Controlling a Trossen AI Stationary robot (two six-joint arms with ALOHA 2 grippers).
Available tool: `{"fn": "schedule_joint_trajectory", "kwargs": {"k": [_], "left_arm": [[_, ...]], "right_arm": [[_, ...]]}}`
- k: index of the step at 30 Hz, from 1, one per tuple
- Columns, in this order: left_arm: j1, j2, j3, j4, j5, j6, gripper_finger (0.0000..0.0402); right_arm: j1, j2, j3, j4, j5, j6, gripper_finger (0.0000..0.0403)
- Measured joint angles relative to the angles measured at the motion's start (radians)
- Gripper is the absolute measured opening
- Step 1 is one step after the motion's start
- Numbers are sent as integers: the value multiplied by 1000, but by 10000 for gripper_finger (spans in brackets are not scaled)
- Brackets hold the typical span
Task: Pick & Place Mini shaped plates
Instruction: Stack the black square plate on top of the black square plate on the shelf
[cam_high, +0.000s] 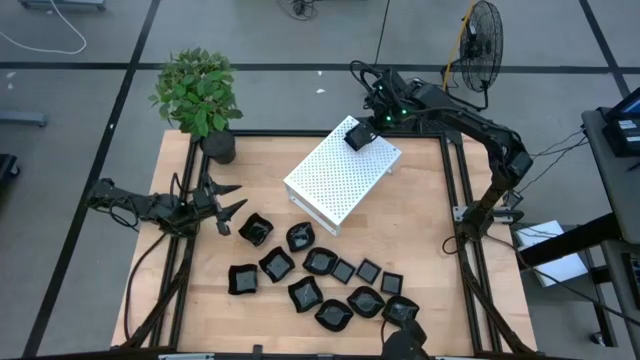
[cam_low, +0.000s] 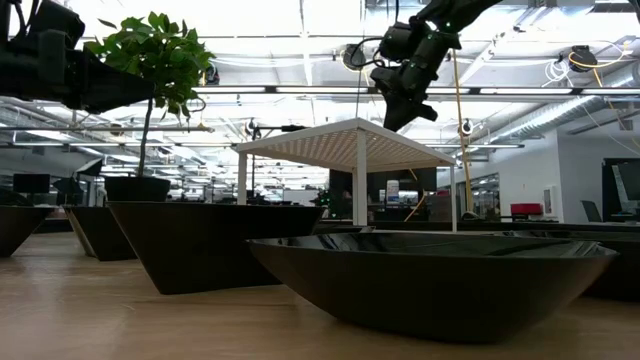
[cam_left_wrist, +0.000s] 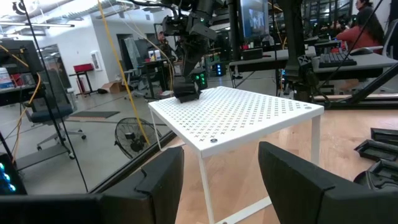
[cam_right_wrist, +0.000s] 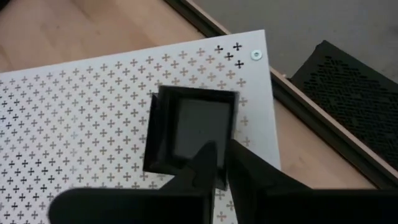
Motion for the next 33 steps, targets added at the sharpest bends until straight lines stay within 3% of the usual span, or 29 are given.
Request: {"fn": "schedule_joint_trajectory", "kwargs": {"k": [11, 15, 23, 33], "left_arm": [[0, 0, 0, 0, 0, 0, 212], [0, 0, 0, 0, 0, 0, 212], [0, 0, 0, 0, 0, 0, 212], [0, 0, 0, 0, 0, 0, 212]], "right_arm": [[4, -19, -2, -13, -10, -7, 69], [60, -87, -1, -88, -67, -110, 81], [375, -254, -57, -212, -4, -69, 86], [901, -525, -450, -61, 48, 255, 86]]}}
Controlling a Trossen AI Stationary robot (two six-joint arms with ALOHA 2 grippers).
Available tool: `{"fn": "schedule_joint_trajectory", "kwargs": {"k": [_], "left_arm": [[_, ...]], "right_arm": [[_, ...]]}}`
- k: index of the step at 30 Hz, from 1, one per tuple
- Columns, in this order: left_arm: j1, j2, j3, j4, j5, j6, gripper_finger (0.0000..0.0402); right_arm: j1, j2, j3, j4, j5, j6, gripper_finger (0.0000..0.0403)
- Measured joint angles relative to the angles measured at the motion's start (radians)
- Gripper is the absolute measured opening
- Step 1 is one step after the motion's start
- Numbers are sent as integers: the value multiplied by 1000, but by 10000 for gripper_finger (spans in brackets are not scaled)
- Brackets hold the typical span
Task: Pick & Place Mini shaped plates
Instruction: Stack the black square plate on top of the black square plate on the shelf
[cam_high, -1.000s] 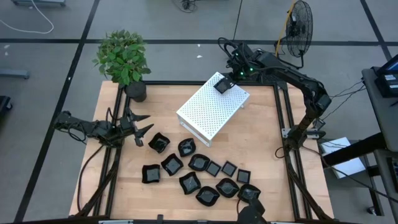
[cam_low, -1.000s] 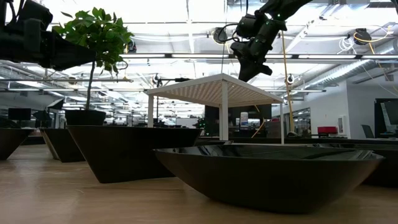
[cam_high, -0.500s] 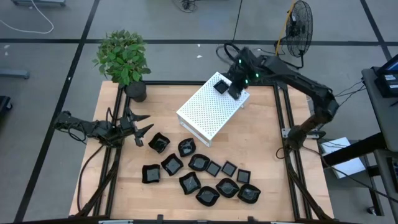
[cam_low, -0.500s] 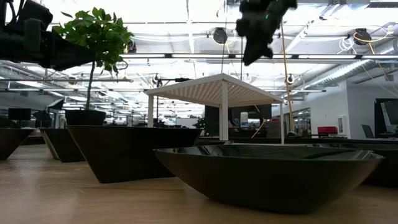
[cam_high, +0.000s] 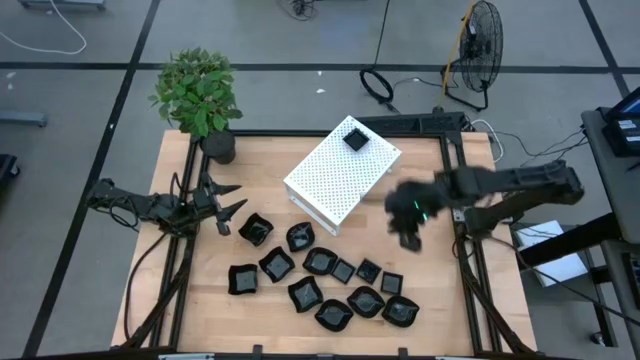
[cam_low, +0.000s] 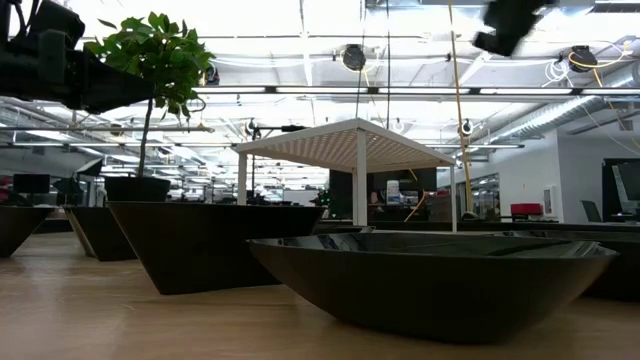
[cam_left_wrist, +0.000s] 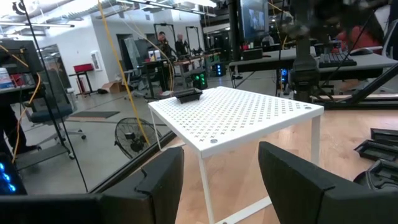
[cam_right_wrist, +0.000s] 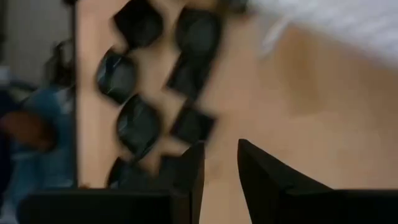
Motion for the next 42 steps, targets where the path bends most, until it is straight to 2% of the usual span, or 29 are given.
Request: {"fn": "schedule_joint_trajectory", "kwargs": {"k": [2, 5, 8, 11, 18, 27, 33, 42], "left_arm": [[0, 0, 0, 0, 0, 0, 212], [0, 0, 0, 0, 0, 0, 212], [0, 0, 0, 0, 0, 0, 212], [0, 0, 0, 0, 0, 0, 212], [0, 0, 0, 0, 0, 0, 212], [0, 0, 0, 0, 0, 0, 212], [0, 0, 0, 0, 0, 0, 212], [0, 0, 0, 0, 0, 0, 212]], "right_arm": [[86, -45, -111, 83, 9, 75, 86], [200, -87, -277, 225, 99, 140, 87], [281, -79, -401, 323, 137, 179, 90], [349, -34, -461, 371, 182, 227, 101], [444, 116, -466, 433, 367, 226, 138], [448, 264, -466, 547, 333, 231, 155], [448, 296, -466, 548, 285, 255, 142], [448, 302, -465, 519, 283, 252, 107]]}}
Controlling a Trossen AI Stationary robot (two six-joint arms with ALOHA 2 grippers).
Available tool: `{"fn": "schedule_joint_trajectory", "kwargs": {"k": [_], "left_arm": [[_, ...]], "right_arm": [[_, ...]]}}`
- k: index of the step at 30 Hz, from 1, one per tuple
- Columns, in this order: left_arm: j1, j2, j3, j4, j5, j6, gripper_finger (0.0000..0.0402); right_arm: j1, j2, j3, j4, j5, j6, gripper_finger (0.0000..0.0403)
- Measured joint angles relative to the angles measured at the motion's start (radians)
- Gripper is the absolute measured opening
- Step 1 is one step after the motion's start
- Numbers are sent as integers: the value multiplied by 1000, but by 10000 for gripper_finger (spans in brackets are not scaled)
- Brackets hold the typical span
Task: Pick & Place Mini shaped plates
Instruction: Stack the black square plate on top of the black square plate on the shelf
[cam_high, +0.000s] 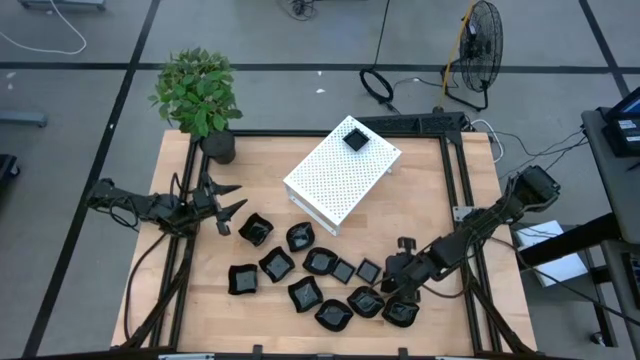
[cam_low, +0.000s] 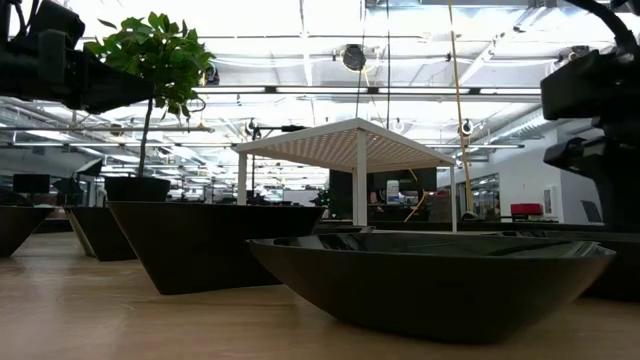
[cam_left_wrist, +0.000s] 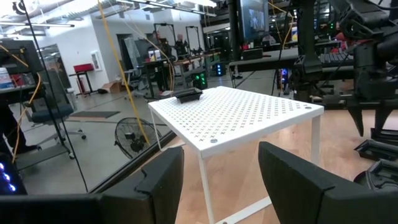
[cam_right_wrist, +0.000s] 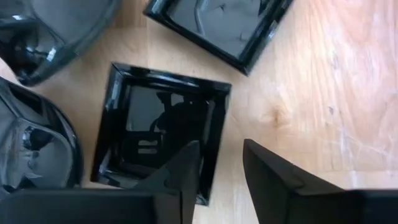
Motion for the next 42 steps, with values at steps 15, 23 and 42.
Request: {"fn": "schedule_joint_trajectory", "kwargs": {"k": [15, 23, 42], "left_arm": [[0, 0, 0, 0, 0, 0, 212], [0, 0, 0, 0, 0, 0, 212], [0, 0, 0, 0, 0, 0, 212]], "right_arm": [[-3, 0, 0, -24, 3, -4, 32], [-24, -2, 1, -23, 3, -4, 13], [-48, -113, -1, -53, 4, -33, 10]]}}
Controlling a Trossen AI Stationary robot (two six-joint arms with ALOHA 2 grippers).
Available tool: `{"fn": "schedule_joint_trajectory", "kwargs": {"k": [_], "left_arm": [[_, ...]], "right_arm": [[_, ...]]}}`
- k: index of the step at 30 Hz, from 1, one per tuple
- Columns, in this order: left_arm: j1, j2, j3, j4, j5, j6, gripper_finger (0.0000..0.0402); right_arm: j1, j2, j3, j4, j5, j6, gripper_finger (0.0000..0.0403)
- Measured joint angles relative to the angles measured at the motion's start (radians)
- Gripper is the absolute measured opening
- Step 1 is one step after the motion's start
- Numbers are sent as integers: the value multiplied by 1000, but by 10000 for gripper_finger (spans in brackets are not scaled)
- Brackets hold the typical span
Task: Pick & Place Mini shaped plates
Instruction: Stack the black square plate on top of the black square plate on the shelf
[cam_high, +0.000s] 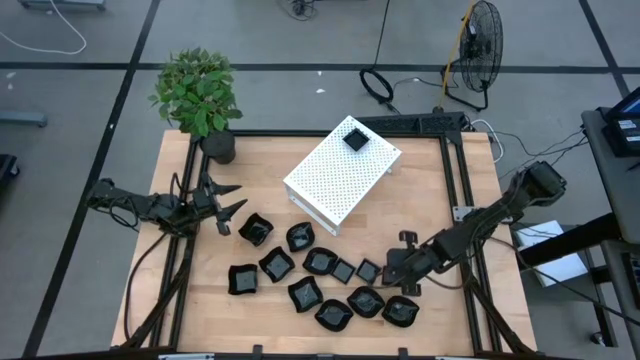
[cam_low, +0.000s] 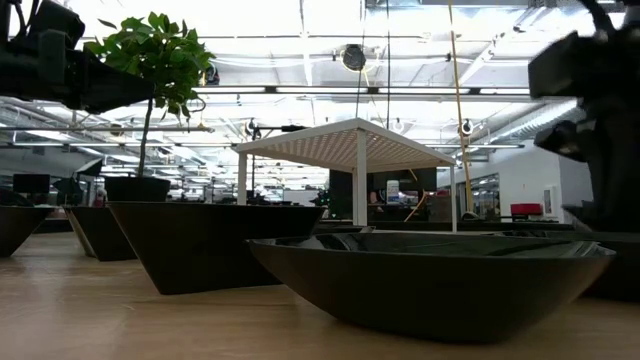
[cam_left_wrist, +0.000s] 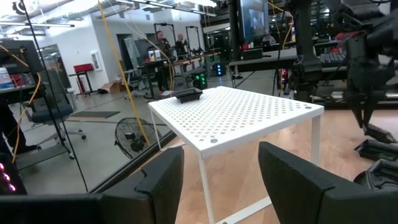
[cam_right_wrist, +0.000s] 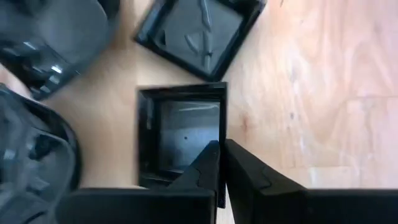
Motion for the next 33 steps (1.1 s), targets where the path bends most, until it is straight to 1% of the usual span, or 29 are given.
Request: {"fn": "schedule_joint_trajectory", "kwargs": {"k": [10, 15, 17, 21, 24, 26, 29, 33], "left_arm": [[0, 0, 0, 0, 0, 0, 212], [0, 0, 0, 0, 0, 0, 212], [0, 0, 0, 0, 0, 0, 212], [0, 0, 0, 0, 0, 0, 212], [0, 0, 0, 0, 0, 0, 212], [0, 0, 0, 0, 0, 0, 212], [0, 0, 0, 0, 0, 0, 212], [0, 0, 0, 0, 0, 0, 212]], "right_arm": [[-54, -204, 0, 5, 7, -54, 10], [-66, -240, 0, 6, 32, -49, 18], [-65, -228, 0, 0, 29, -18, 34], [-55, -162, 1, -6, 51, 93, 82], [-28, -101, 1, -10, 56, 99, 116], [-15, -61, 1, -15, 55, 94, 131], [-6, -11, 1, -18, 55, 86, 140], [-4, 32, 1, -24, 52, 84, 134]]}}
